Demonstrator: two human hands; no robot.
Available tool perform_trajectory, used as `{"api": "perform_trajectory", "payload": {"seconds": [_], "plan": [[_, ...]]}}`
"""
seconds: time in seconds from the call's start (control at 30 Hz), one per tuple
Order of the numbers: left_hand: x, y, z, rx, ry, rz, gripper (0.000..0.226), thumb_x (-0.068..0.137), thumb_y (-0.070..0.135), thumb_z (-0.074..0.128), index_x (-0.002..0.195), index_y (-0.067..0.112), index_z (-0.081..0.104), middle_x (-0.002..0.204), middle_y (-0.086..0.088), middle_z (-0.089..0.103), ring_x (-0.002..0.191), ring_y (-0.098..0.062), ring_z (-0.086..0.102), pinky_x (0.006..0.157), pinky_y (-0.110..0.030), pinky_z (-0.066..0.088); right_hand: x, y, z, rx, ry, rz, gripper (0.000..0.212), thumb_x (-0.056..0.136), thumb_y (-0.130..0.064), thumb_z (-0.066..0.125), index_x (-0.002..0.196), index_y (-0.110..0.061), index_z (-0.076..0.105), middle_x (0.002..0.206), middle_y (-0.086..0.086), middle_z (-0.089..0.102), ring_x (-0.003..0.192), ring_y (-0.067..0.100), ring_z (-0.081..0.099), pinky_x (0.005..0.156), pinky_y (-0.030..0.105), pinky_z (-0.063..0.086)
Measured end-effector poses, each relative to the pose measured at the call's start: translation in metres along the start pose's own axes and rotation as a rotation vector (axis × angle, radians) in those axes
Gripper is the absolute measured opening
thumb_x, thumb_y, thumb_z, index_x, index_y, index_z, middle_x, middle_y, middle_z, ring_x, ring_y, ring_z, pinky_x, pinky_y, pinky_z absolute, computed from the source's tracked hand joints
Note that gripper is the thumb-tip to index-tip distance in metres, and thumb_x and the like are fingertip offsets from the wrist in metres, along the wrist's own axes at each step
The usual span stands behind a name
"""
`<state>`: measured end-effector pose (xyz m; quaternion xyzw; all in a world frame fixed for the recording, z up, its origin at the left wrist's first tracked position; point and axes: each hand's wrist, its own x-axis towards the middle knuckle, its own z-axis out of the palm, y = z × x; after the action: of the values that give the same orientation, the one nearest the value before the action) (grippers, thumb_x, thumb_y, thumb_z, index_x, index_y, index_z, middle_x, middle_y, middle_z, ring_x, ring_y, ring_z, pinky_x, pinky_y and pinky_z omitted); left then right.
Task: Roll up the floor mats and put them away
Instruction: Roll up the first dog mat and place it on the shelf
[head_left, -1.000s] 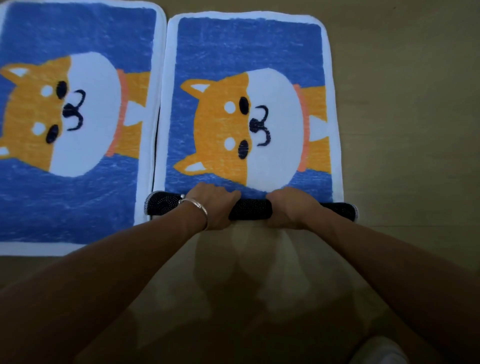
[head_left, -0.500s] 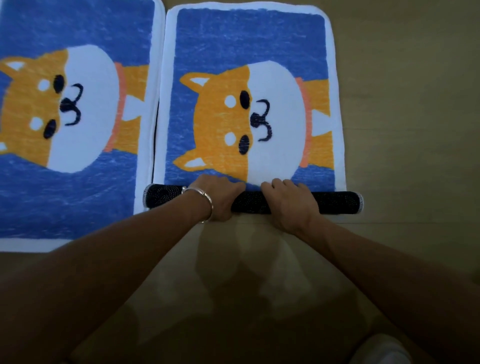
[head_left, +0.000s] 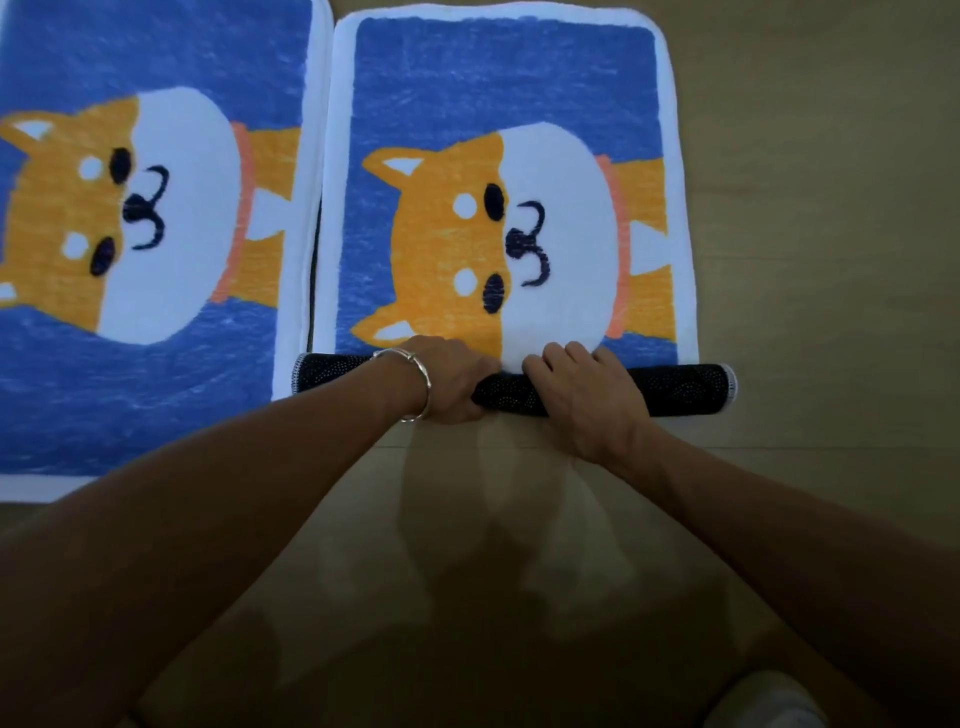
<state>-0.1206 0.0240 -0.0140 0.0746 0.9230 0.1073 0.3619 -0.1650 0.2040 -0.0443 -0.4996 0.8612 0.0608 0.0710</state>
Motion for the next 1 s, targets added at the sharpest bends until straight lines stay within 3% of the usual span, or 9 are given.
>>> {"api": "perform_trajectory", "payload": {"seconds": [0.1, 0.17, 0.27, 0.4, 0.5, 0.57, 0.7, 0.83, 1.0], "plan": [[-0.007, 0.001, 0.01, 0.101, 0.156, 0.029, 0.037, 0.089, 0.047, 0.05, 0.12, 0.027, 0.046, 0.107, -0.001, 0.06, 0.094, -0.024, 0.059, 0.062, -0.03, 0.037, 0.011, 0.001, -0.011, 0.208, -0.216, 0.092, 0.014, 0.085, -0.023, 0.055, 0.096, -0.017, 0.049, 0.089, 0.003, 0.049, 0.084, 0.024, 0.051, 0.065, 0.034, 0.032], [-0.01, -0.001, 0.019, 0.215, 0.282, 0.052, 0.052, 0.086, 0.047, 0.052, 0.131, 0.025, 0.039, 0.115, -0.001, 0.053, 0.099, -0.024, 0.054, 0.06, -0.031, 0.036, 0.026, 0.009, -0.022, 0.342, -0.396, 0.112, 0.011, 0.084, -0.028, 0.054, 0.088, -0.022, 0.046, 0.084, -0.002, 0.046, 0.082, 0.022, 0.051, 0.064, 0.033, 0.036], [-0.007, 0.001, 0.012, 0.194, 0.252, -0.053, 0.045, 0.085, 0.04, 0.057, 0.122, 0.021, 0.041, 0.112, -0.003, 0.053, 0.098, -0.026, 0.055, 0.061, -0.033, 0.035, 0.039, 0.017, -0.034, 0.418, -0.561, 0.125, 0.012, 0.082, -0.03, 0.056, 0.081, -0.026, 0.045, 0.082, -0.003, 0.051, 0.079, 0.02, 0.053, 0.064, 0.032, 0.04], [0.008, 0.004, -0.002, 0.106, 0.075, -0.073, 0.033, 0.082, 0.031, 0.062, 0.111, 0.023, 0.049, 0.101, -0.004, 0.061, 0.089, -0.026, 0.059, 0.063, -0.032, 0.039, 0.02, 0.01, -0.02, 0.206, -0.284, 0.054, 0.024, 0.083, -0.021, 0.056, 0.104, -0.017, 0.047, 0.096, 0.003, 0.05, 0.088, 0.024, 0.05, 0.067, 0.033, 0.032], [0.011, 0.001, -0.012, 0.056, 0.012, -0.08, 0.037, 0.079, 0.031, 0.065, 0.113, 0.024, 0.05, 0.102, -0.004, 0.061, 0.092, -0.025, 0.058, 0.065, -0.03, 0.039, 0.011, 0.01, -0.012, 0.104, -0.076, 0.013, 0.024, 0.08, -0.014, 0.059, 0.103, -0.013, 0.05, 0.094, 0.007, 0.051, 0.084, 0.027, 0.048, 0.067, 0.034, 0.028], [0.006, 0.002, -0.011, 0.064, 0.091, -0.089, 0.04, 0.08, 0.032, 0.063, 0.116, 0.024, 0.047, 0.105, -0.003, 0.059, 0.093, -0.025, 0.058, 0.063, -0.031, 0.038, 0.015, 0.011, -0.016, 0.123, -0.099, 0.052, 0.022, 0.081, -0.016, 0.057, 0.102, -0.013, 0.049, 0.094, 0.006, 0.05, 0.086, 0.027, 0.049, 0.069, 0.034, 0.027], [0.0, 0.007, 0.015, 0.224, 0.314, -0.078, 0.058, 0.084, 0.033, 0.061, 0.133, 0.024, 0.032, 0.115, -0.003, 0.049, 0.099, -0.026, 0.055, 0.061, -0.033, 0.035, 0.033, 0.014, -0.032, 0.299, -0.366, 0.082, 0.016, 0.085, -0.032, 0.055, 0.095, -0.024, 0.044, 0.084, -0.003, 0.046, 0.077, 0.02, 0.048, 0.064, 0.032, 0.034], [0.005, 0.007, 0.005, 0.104, 0.247, -0.16, 0.041, 0.083, 0.031, 0.061, 0.117, 0.018, 0.042, 0.107, -0.006, 0.055, 0.092, -0.028, 0.057, 0.062, -0.034, 0.037, 0.047, 0.02, -0.044, 0.352, -0.571, 0.101, 0.016, 0.08, -0.028, 0.06, 0.089, -0.024, 0.047, 0.078, -0.004, 0.053, 0.073, 0.018, 0.053, 0.057, 0.029, 0.037], [0.012, 0.002, -0.017, -0.035, 0.038, -0.143, 0.043, 0.075, 0.032, 0.069, 0.114, 0.024, 0.051, 0.099, -0.003, 0.062, 0.08, -0.022, 0.053, 0.063, -0.03, 0.04, 0.026, 0.013, -0.032, 0.202, -0.154, 0.029, 0.038, 0.076, -0.016, 0.061, 0.111, -0.017, 0.046, 0.096, 0.001, 0.048, 0.091, 0.024, 0.048, 0.071, 0.031, 0.027]]}}
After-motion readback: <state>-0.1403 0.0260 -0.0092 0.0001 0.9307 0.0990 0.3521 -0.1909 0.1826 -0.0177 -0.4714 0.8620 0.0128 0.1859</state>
